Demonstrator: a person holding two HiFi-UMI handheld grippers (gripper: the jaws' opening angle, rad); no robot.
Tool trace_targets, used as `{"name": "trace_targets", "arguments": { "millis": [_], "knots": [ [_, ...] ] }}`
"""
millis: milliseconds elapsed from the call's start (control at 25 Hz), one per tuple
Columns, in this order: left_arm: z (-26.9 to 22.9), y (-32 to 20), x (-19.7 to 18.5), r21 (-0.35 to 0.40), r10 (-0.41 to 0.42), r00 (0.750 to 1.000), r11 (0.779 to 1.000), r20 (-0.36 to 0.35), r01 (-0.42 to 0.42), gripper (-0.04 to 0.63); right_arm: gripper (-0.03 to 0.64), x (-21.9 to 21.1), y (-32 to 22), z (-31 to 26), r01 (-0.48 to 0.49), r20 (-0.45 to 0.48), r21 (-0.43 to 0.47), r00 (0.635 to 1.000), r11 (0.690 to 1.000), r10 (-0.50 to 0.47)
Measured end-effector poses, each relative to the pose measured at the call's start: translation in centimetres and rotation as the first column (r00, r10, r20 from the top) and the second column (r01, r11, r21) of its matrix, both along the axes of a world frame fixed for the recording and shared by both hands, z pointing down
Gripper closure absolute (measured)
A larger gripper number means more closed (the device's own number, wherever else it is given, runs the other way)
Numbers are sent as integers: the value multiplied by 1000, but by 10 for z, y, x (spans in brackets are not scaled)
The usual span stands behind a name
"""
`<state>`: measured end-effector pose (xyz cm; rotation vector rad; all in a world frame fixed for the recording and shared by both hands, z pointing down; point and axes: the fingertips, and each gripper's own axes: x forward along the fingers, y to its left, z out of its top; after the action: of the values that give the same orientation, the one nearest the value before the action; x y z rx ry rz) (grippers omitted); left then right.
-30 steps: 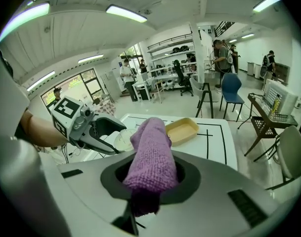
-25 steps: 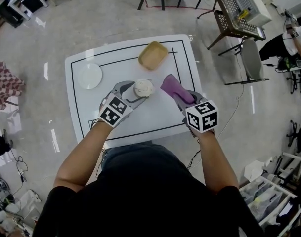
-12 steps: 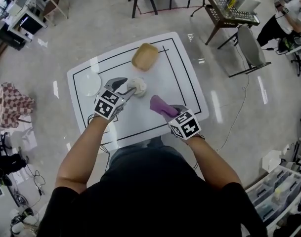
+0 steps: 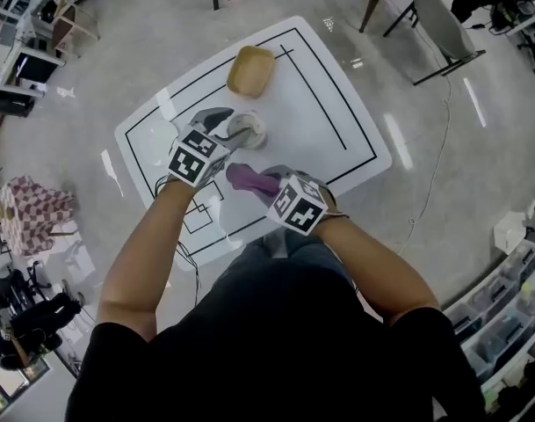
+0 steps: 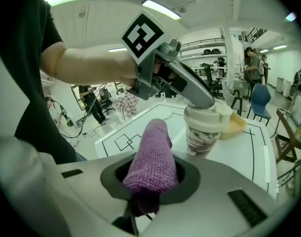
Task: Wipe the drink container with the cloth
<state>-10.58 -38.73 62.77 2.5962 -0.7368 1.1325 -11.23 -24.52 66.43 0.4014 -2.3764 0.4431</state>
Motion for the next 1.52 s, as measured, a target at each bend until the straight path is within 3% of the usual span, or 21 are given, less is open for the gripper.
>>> {"name": "trace_targets", "arguments": {
  "millis": [400, 480, 600, 840, 1160, 1520],
  "knots": [
    [7, 5, 3, 26, 90, 996, 996, 16, -90, 391, 538, 15, -64, 15, -285, 37, 59, 958, 957, 283],
    [10, 8, 6, 28, 112, 994, 993, 4, -112, 460, 538, 19, -73, 23, -328, 52, 57, 944, 943, 326],
    [12, 10, 9, 49, 139, 990, 989, 23, -140, 477, 538, 20, -80, 34, -368, 71, 32, 928, 929, 365],
    [18, 8, 16, 9, 148, 989, 989, -12, -148, 502, 538, 24, -85, 77, -387, 36, -25, 921, 922, 388],
    [19, 3, 19, 34, 126, 990, 992, -67, -124, 502, 538, 34, -95, 143, -366, -75, -105, 930, 925, 360],
    [22, 2, 18, 45, 148, 986, 988, -76, -145, 502, 538, 44, -88, 134, -315, -89, -93, 948, 945, 307]
  ]
}}
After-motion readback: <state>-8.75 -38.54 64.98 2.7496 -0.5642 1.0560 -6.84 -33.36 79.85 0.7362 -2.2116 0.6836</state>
